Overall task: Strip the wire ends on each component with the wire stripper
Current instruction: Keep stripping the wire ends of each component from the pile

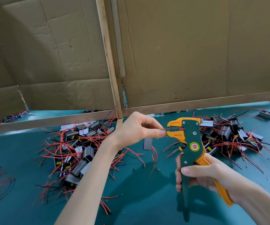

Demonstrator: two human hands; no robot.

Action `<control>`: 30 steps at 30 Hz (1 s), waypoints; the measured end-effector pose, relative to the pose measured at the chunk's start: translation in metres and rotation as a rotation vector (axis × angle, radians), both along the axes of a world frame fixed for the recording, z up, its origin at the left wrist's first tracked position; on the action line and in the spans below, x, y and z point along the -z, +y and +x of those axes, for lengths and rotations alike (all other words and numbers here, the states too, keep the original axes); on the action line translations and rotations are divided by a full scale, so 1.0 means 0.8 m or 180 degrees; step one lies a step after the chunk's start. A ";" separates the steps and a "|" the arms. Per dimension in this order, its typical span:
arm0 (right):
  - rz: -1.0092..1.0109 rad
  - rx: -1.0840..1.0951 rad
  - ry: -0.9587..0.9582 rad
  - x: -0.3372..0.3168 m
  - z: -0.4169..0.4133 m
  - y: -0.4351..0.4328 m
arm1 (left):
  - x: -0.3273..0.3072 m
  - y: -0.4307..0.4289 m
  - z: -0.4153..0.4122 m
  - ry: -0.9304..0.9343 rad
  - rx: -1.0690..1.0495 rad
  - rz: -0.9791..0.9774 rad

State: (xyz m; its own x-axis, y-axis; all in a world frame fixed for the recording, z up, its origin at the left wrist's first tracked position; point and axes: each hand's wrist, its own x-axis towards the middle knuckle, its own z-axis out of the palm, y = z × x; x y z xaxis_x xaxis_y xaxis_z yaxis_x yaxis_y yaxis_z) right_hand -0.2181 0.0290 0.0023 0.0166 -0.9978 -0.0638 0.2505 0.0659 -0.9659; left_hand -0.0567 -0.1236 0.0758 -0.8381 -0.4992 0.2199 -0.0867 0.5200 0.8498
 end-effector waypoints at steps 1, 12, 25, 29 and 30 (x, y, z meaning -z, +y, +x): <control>-0.0009 -0.0023 0.0019 0.000 0.000 0.001 | 0.000 -0.001 0.000 -0.0015 0.0003 0.0012; 0.0160 -0.0062 0.0394 0.007 0.003 0.005 | -0.001 -0.005 0.007 -0.0340 0.0098 0.0097; 0.0181 0.0218 -0.0494 0.022 0.038 -0.007 | 0.017 -0.021 0.009 -0.0576 -0.0187 0.0129; 0.0339 0.0428 -0.0887 0.028 0.022 -0.017 | 0.015 -0.027 0.002 0.0001 -0.0819 -0.0137; 0.0431 0.0498 -0.0956 0.028 0.018 -0.018 | 0.013 -0.025 -0.002 0.0211 -0.0991 -0.0256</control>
State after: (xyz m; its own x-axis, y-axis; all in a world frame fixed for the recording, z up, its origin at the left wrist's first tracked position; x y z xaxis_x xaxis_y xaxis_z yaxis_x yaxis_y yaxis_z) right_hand -0.2033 0.0143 -0.0203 -0.0976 -0.9726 -0.2110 0.5390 0.1266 -0.8328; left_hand -0.0584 -0.1438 0.0655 -0.6305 -0.7080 0.3181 -0.1980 0.5430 0.8161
